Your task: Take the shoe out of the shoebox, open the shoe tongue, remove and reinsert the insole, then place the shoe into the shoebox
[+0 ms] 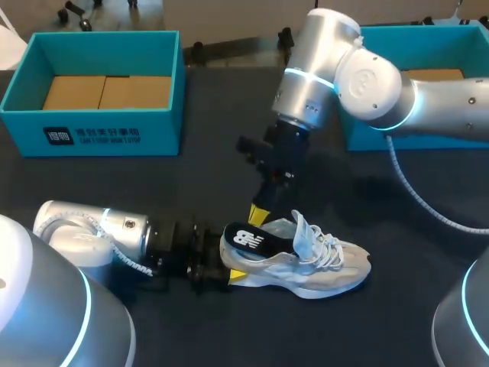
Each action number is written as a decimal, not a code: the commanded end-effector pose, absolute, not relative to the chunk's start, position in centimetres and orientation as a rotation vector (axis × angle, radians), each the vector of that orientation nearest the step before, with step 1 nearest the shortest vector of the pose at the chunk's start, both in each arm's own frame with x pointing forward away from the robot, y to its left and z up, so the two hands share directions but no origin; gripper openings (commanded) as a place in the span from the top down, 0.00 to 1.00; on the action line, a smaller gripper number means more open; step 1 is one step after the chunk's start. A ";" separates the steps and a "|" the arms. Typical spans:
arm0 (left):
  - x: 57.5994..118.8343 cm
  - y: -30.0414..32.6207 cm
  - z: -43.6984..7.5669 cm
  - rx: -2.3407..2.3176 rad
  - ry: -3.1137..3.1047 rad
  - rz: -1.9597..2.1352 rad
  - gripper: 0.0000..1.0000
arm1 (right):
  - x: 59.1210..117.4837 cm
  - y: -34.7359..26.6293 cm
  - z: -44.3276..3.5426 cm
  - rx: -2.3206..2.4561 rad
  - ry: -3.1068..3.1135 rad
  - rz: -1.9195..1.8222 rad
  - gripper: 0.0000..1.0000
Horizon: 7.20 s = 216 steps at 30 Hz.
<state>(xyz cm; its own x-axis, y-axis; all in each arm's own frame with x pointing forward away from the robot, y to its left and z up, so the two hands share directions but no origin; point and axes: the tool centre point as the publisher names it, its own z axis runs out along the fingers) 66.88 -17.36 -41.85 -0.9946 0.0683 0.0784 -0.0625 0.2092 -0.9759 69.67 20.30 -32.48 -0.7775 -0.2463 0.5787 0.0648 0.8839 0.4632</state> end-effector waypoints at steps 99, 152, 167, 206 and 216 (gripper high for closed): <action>67.1 -17.4 -42.1 -0.006 -2.362 1.908 1.00 | 66.1 21.2 -33.5 0.100 -2.558 -0.620 1.00; 67.1 -17.4 -42.1 -0.006 -2.362 1.908 1.00 | 71.4 19.1 -29.7 0.246 -2.413 -0.564 0.53; 67.1 -17.4 -42.1 -0.006 -2.362 1.908 1.00 | 71.0 19.7 -32.3 0.254 -2.329 -0.587 0.54; 67.1 -17.4 -42.1 -0.006 -2.362 1.908 1.00 | 69.3 20.3 -34.4 0.211 -2.104 -0.581 0.53; 67.1 -17.4 -42.1 -0.006 -2.362 1.908 1.00 | 69.1 20.5 -33.2 0.204 -2.122 -0.559 0.53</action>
<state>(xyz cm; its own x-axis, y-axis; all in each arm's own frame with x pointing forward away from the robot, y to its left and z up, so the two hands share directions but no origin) 66.87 -17.36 -41.86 -0.9946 0.0685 0.0782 -0.0623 0.2093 -0.9759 69.30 20.43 -33.70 -0.5709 -0.3513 0.7420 0.0688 0.8801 0.4697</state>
